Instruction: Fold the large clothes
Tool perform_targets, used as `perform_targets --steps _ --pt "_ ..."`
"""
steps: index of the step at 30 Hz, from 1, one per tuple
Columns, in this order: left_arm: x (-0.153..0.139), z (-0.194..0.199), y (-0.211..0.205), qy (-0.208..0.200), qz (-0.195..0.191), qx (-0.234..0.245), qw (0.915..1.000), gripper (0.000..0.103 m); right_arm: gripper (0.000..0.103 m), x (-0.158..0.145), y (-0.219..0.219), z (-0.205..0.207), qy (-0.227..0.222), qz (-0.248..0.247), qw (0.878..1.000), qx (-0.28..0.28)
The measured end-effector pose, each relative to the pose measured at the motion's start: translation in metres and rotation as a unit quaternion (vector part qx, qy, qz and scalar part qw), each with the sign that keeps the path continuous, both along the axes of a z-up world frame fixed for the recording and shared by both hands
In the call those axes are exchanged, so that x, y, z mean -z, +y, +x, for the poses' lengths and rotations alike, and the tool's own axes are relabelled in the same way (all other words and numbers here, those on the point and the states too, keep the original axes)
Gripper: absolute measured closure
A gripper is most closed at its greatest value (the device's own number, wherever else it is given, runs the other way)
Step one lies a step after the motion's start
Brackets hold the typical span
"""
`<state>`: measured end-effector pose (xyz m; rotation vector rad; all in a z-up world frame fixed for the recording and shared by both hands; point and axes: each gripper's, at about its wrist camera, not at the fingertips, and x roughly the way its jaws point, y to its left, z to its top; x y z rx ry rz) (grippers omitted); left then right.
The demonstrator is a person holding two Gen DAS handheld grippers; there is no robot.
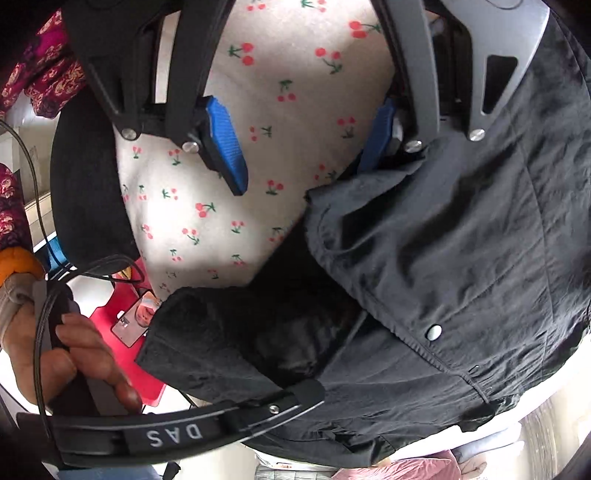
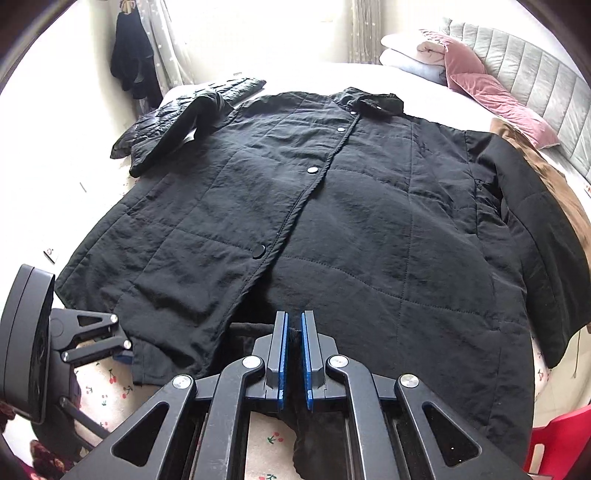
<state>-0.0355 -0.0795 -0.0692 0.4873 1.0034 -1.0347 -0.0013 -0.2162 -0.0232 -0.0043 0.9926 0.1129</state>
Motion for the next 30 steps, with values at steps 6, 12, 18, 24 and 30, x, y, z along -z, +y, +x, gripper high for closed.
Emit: perform_targets --steps 6,12,18,24,30 --pt "0.017 0.005 -0.011 -0.052 0.05 0.065 0.9953 0.04 0.095 0.002 -0.009 0.001 -0.003 0.024 1.0 0.013" --pt "0.023 0.022 -0.017 -0.067 0.034 0.064 0.9951 0.069 0.07 -0.01 -0.04 -0.017 -0.014 0.063 0.997 0.041" --pt "0.004 0.004 -0.005 -0.093 0.012 0.039 0.9949 0.096 0.036 -0.024 -0.121 -0.08 -0.059 0.081 0.985 0.144" --pt "-0.031 -0.007 0.024 -0.1 -0.013 0.033 0.9944 0.097 0.034 0.009 -0.203 -0.133 -0.042 0.156 0.952 0.261" --pt "-0.036 0.004 0.027 -0.086 -0.006 0.029 0.9958 0.097 0.089 0.075 -0.206 -0.122 0.063 0.31 0.916 0.246"
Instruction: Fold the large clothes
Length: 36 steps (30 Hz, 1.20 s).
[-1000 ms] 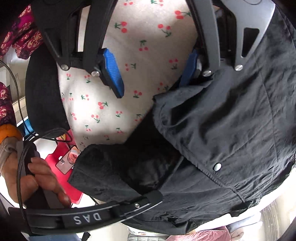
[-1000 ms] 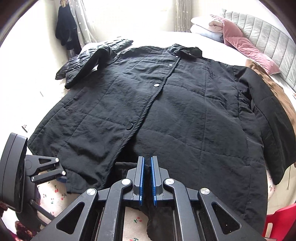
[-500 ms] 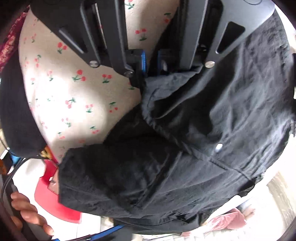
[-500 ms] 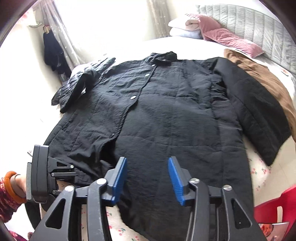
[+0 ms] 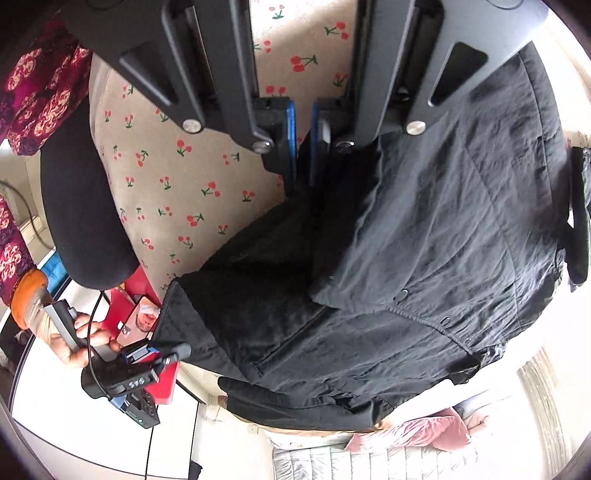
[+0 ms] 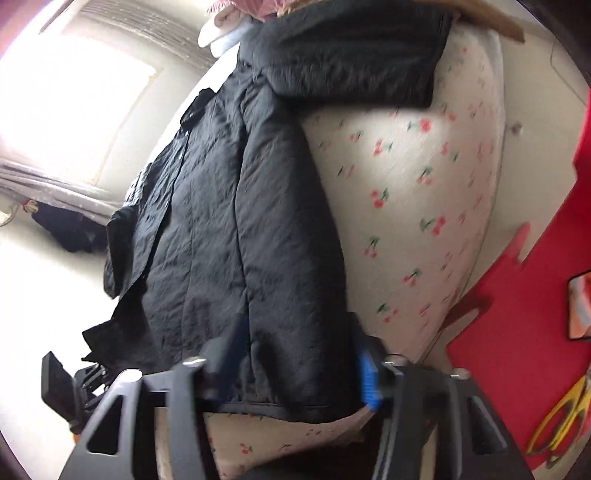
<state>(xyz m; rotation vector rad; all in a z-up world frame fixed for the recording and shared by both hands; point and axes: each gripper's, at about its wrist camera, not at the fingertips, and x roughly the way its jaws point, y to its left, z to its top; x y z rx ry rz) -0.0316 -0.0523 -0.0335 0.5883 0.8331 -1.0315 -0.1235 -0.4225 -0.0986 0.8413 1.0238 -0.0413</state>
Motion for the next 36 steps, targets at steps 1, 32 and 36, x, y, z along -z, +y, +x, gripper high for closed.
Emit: perform_targets --steps 1,32,36 --pt "-0.002 -0.003 0.001 -0.003 0.0 0.0 1.0 0.097 0.093 -0.001 0.004 0.004 -0.001 0.006 1.0 -0.009" --pt "-0.019 -0.003 -0.001 0.077 -0.137 -0.056 0.9859 0.1 0.057 -0.067 0.117 0.032 -0.053 -0.185 0.976 -0.1" --pt "-0.021 0.007 0.008 0.121 -0.168 -0.061 0.9765 0.1 0.057 -0.048 0.154 0.048 -0.063 -0.131 0.976 -0.164"
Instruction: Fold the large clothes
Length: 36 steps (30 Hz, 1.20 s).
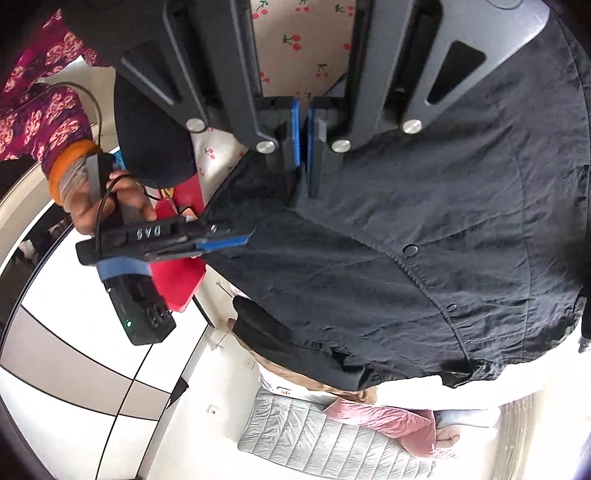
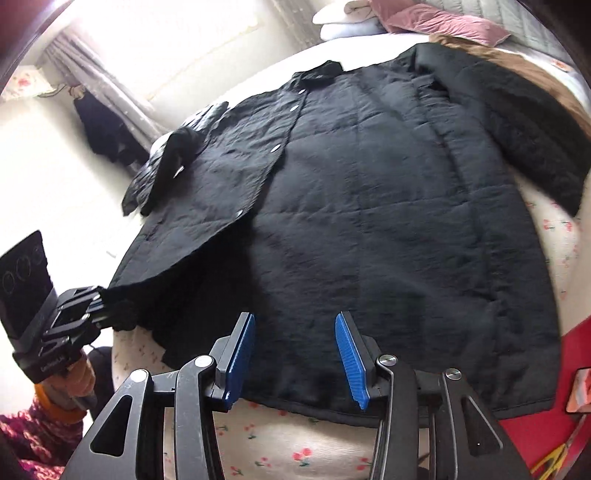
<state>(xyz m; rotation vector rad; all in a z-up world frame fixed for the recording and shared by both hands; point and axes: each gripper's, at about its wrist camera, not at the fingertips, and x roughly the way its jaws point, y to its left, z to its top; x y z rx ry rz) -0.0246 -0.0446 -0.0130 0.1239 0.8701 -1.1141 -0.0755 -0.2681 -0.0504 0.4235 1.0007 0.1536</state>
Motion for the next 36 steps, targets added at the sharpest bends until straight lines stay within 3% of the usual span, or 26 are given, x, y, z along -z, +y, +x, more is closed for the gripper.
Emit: perform_targets --steps 3,4,5,8,10,12,14,17,21,24,26,29,32,34,36 --pt "0.01 -0.004 -0.012 0.022 0.017 0.034 0.999 0.089 0.057 0.026 0.041 0.019 0.035 0.035 0.996 -0.068" --pt "0.017 -0.009 -0.018 0.035 0.033 0.055 0.9973 0.078 0.057 0.036 0.052 0.022 0.056 0.05 0.993 -0.09" --pt "0.025 -0.014 -0.023 0.041 0.057 0.072 0.9949 0.08 0.058 0.044 0.061 0.024 0.075 0.046 0.991 -0.103" --pt "0.043 -0.029 -0.025 0.039 0.116 0.112 0.9862 0.076 0.059 0.036 0.056 0.015 0.076 0.029 0.991 -0.108" --pt "0.041 -0.033 -0.014 0.05 0.121 0.119 0.9843 0.073 0.059 0.023 0.042 0.006 0.07 0.021 0.993 -0.091" --pt "0.026 -0.031 0.004 0.048 0.104 0.107 0.9877 0.057 0.058 0.005 0.031 0.0 0.044 0.005 0.996 -0.077" --pt "0.003 -0.028 0.027 0.011 0.074 0.074 0.9944 0.035 0.058 -0.013 0.031 0.001 0.013 -0.014 0.997 -0.068" --pt "-0.02 -0.004 0.053 -0.048 0.053 0.003 0.9974 0.031 0.057 -0.028 0.047 0.019 -0.023 -0.029 0.996 -0.078" --pt "-0.002 0.042 0.06 -0.071 0.118 -0.065 0.9882 0.031 0.057 -0.022 0.086 0.063 -0.031 -0.071 0.993 -0.091" --pt "0.044 0.064 0.068 0.001 0.193 -0.07 0.9788 0.031 0.057 0.005 0.113 0.086 -0.017 -0.099 0.988 -0.113" --pt "0.06 0.061 0.073 0.033 0.225 -0.053 0.9723 0.031 0.057 0.031 0.125 0.09 0.022 -0.104 0.985 -0.138" --pt "0.033 0.055 0.093 0.042 0.167 -0.022 0.9849 0.031 0.055 0.035 0.13 0.075 0.006 -0.138 0.978 -0.159" --pt "0.003 0.073 0.124 0.029 0.123 -0.078 0.9889 0.027 0.052 0.022 0.12 0.077 0.024 -0.111 0.981 -0.155" --pt "-0.012 0.096 0.15 0.018 0.1 -0.145 0.9842 0.016 0.05 0.011 0.11 0.08 0.014 -0.101 0.984 -0.144" --pt "-0.021 0.124 0.179 0.013 0.075 -0.23 0.9702 0.014 0.046 0.001 0.103 0.087 0.006 -0.104 0.986 -0.129"
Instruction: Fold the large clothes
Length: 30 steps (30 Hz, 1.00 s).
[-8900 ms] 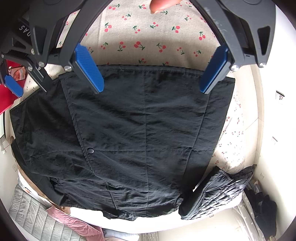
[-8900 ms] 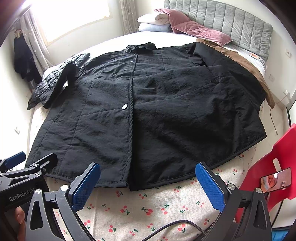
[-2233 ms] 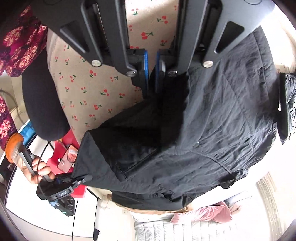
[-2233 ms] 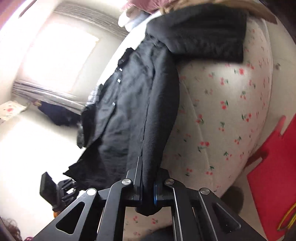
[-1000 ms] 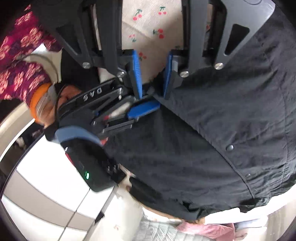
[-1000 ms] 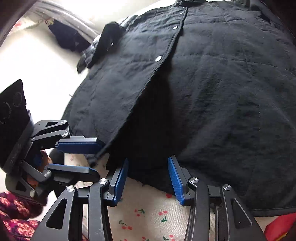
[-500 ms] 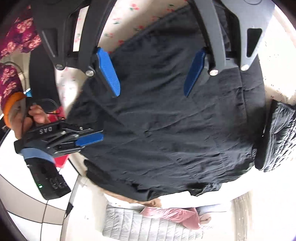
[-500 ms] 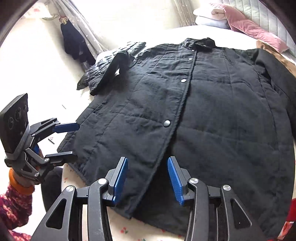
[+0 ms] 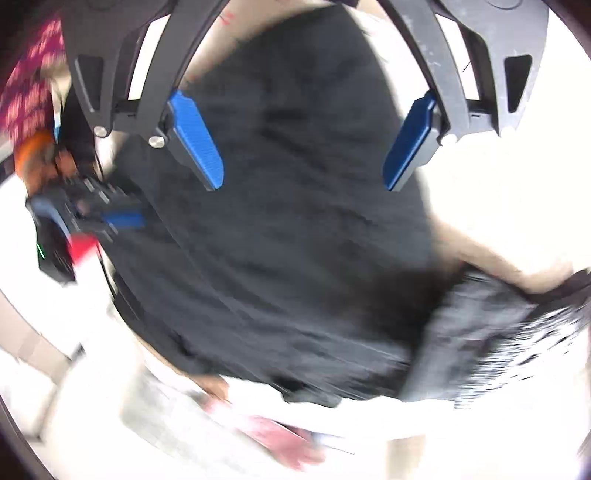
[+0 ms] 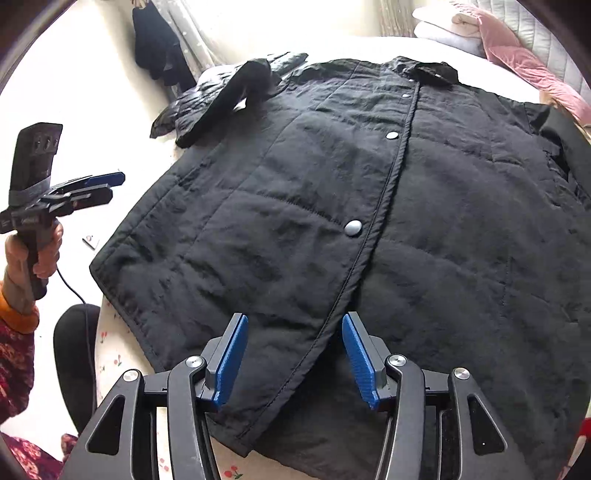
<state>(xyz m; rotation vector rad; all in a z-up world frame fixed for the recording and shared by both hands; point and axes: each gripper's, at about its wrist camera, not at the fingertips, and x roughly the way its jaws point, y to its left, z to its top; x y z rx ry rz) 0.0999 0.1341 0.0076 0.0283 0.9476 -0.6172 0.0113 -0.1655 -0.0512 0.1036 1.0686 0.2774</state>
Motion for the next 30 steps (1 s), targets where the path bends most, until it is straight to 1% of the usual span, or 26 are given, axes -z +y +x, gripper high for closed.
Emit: perform_targets --steps 1,2,3,6,10,15,16,18,19,20,21,22,23,25,27,29,30 --pt "0.0 0.017 0.016 0.002 -0.01 -0.045 0.9989 0.013 0.045 -0.005 -0.004 0.004 -0.005 -0.002 1.0 0.007" --pt "0.002 0.03 0.03 0.005 -0.018 -0.079 0.9967 0.013 0.044 -0.009 -0.008 0.008 -0.011 -0.002 1.0 0.012" --pt "0.007 0.038 0.043 0.009 -0.022 -0.115 0.9931 0.013 0.042 -0.014 -0.01 0.01 -0.017 -0.003 1.0 0.017" --pt "0.019 0.077 0.069 0.02 -0.034 -0.185 0.9819 0.013 0.04 -0.02 -0.018 0.019 -0.024 -0.012 0.999 0.029" --pt "0.046 0.127 0.085 0.04 -0.048 -0.24 0.9687 0.013 0.039 -0.021 -0.027 0.032 -0.022 -0.013 0.999 0.039" --pt "0.078 0.174 0.102 0.058 -0.049 -0.283 0.9561 0.014 0.039 -0.013 -0.033 0.048 -0.011 -0.015 0.999 0.049" --pt "0.081 0.183 0.105 0.058 -0.052 -0.29 0.954 0.018 0.039 -0.01 -0.035 0.05 -0.008 -0.016 0.999 0.051" --pt "0.08 0.19 0.106 0.047 -0.056 -0.3 0.9512 0.037 0.039 -0.007 -0.037 0.054 -0.004 -0.018 0.998 0.055" --pt "0.078 0.194 0.105 0.048 -0.059 -0.3 0.951 0.066 0.039 -0.005 -0.039 0.056 -0.002 -0.021 0.998 0.058" --pt "0.075 0.198 0.103 0.05 -0.051 -0.305 0.9496 0.085 0.039 -0.004 -0.041 0.057 0.0 -0.023 0.998 0.06" --pt "0.067 0.2 0.101 0.044 -0.044 -0.304 0.9506 0.091 0.039 -0.002 -0.043 0.058 0.002 -0.026 0.998 0.062" --pt "0.052 0.201 0.097 0.025 -0.036 -0.298 0.9536 0.094 0.039 -0.002 -0.045 0.06 0.004 -0.028 0.998 0.064" --pt "0.034 0.2 0.092 -0.004 -0.019 -0.293 0.956 0.095 0.039 -0.001 -0.047 0.061 0.006 -0.03 0.997 0.067" --pt "-0.005 0.195 0.085 -0.065 0.014 -0.286 0.9558 0.096 0.039 -0.002 -0.052 0.063 0.006 -0.034 0.997 0.072" --pt "-0.046 0.192 0.085 -0.129 0.043 -0.284 0.949 0.096 0.039 -0.002 -0.057 0.064 0.005 -0.036 0.996 0.077" --pt "-0.083 0.189 0.088 -0.184 0.077 -0.291 0.9358 0.096 0.039 -0.003 -0.061 0.065 0.004 -0.039 0.996 0.082" --pt "-0.099 0.192 0.092 -0.209 0.098 -0.295 0.9271 0.096 0.039 -0.003 -0.063 0.066 0.004 -0.04 0.996 0.084"
